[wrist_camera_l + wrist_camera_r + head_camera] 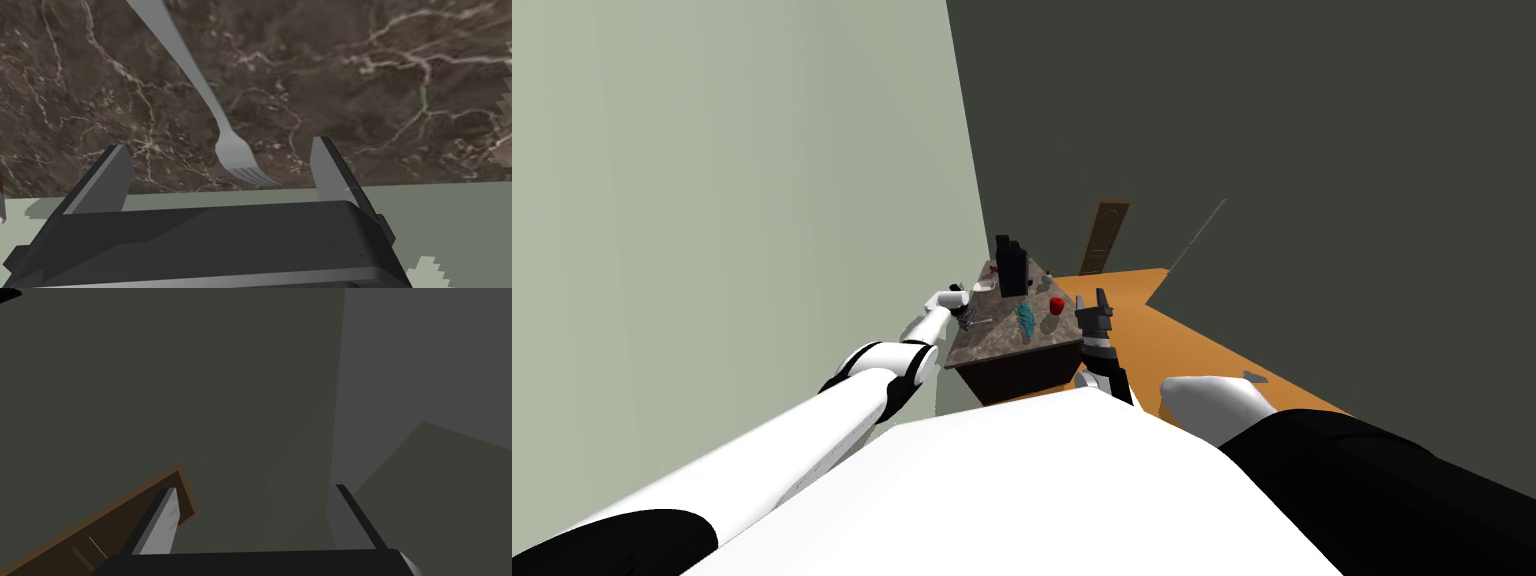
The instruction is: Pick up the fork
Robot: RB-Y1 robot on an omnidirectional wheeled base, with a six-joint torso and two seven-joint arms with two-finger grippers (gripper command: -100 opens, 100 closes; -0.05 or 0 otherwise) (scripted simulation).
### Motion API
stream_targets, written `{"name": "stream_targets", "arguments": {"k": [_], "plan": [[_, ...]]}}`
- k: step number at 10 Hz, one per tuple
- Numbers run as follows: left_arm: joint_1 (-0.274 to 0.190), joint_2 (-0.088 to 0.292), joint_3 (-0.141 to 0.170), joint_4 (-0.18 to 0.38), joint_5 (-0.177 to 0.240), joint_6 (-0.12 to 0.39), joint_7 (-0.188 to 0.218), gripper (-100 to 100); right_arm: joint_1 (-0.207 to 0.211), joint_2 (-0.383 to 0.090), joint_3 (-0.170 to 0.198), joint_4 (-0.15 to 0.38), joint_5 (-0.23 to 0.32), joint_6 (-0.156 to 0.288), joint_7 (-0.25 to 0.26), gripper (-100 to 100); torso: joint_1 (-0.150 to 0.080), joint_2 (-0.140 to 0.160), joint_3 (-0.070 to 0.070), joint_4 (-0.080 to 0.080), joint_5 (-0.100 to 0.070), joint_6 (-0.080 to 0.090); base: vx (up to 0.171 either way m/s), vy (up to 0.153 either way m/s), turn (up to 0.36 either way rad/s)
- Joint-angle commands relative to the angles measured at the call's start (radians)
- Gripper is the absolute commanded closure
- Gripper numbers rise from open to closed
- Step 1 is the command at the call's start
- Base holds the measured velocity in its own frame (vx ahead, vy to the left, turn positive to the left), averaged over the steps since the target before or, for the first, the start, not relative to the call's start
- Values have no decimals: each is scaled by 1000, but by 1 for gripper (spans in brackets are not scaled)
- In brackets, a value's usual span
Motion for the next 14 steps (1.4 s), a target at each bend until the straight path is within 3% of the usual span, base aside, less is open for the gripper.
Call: {"name": "stream_targets", "arguments": {"k": [1, 4, 5, 6, 7, 9, 10, 11, 14], "plan": [[-19, 1, -1, 31, 9, 46, -1, -100, 0, 0, 0, 0, 0, 0, 0, 0, 0, 0, 0, 0, 0, 0, 50, 32, 4], [-36, 2, -2, 61, 16, 75, -3, -100, 0, 0, 0, 0, 0, 0, 0, 0, -1, 1, 0, 0, 0, 0, 36, 15, 1], [-29, 2, -2, 47, 15, 72, -1, -100, 0, 0, 0, 0, 0, 0, 0, 0, -2, 1, 1, 0, 0, 0, 11, 3, 0], [-30, 2, -2, 49, 15, 73, -1, 0, 0, 0, 0, 0, 0, 0, 0, 0, -2, 2, 1, 0, 0, 0, 0, 0, 0], [-13, -6, -3, 60, 9, 44, 0, -100, 0, 0, 0, 0, 0, 0, 0, 0, -2, 3, 1, 1, 0, 0, 24, 6, -26], [3, -14, -4, 72, 4, 15, 2, -100, 0, 0, 0, 0, 0, 0, 0, 0, -2, 1, 1, 0, 0, 0, 34, 14, -26], [8, -12, -5, 46, 5, 37, 5, -100, 0, 0, 0, 0, 0, 0, 0, 0, -2, 1, 0, 0, 0, 0, 12, 5, -3], [10, -13, -5, 46, 4, 34, 6, 100, 0, 0, 0, 0, 0, 0, 0, 0, -2, 2, 1, 0, 0, 0, 0, 0, 0], [8, -12, -3, 45, 5, 34, 8, 100, 0, 0, 0, 0, 0, 0, 0, 0, -1, 2, 1, -1, 0, 0, 2, 0, -1]]}}
